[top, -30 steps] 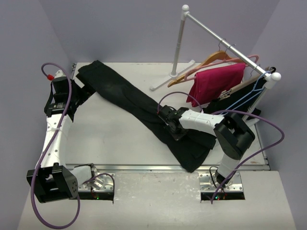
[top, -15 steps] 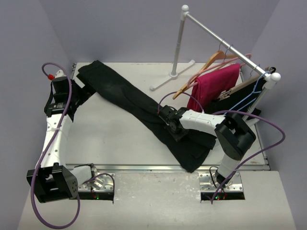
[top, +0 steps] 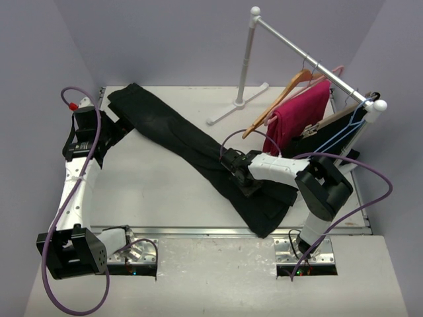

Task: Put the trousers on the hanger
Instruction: Fold the trousers at the center of the board.

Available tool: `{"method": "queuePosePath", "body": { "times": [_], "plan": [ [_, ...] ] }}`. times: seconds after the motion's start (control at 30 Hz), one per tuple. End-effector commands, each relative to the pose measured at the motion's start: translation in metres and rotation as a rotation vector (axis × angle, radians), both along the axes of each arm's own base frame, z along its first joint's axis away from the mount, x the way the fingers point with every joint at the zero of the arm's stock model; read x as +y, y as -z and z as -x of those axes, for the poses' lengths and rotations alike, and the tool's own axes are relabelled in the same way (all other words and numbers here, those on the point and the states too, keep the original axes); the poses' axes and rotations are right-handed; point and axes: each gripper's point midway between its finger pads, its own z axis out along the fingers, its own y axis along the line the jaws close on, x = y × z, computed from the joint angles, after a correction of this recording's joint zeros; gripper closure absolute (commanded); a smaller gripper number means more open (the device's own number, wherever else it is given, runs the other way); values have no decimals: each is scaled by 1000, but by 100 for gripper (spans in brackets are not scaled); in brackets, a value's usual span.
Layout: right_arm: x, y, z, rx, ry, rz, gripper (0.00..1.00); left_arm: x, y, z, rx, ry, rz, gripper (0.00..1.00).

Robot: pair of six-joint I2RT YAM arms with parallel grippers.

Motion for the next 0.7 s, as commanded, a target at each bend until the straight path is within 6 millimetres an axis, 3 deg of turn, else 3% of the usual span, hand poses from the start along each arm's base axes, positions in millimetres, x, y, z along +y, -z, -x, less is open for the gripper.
{"method": "queuePosePath", "body": {
  "times": [0.0, 0.13, 0.37, 0.47, 0.53, 0.67],
  "plan": [
    [-9, -3, -1, -25, 31, 14, 86, -3, -11, -6, -51, 27, -23, 0],
    [-10, -4, -1, -26, 35, 14, 100, -4, -12, -6, -53, 28, -27, 0],
    [1, -33, 5, -32, 25, -67, 100, -4, -12, -7, -52, 28, -26, 0],
    [14, -51, 19, 5, -11, -162, 100, -4, -11, -8, -51, 28, -26, 0],
    [31, -63, 39, 80, -57, -268, 100, -4, -12, -8, -53, 27, -26, 0],
    [40, -83, 60, 110, -121, -329, 100, -3, -12, -9, -53, 26, -27, 0]
  ]
}}
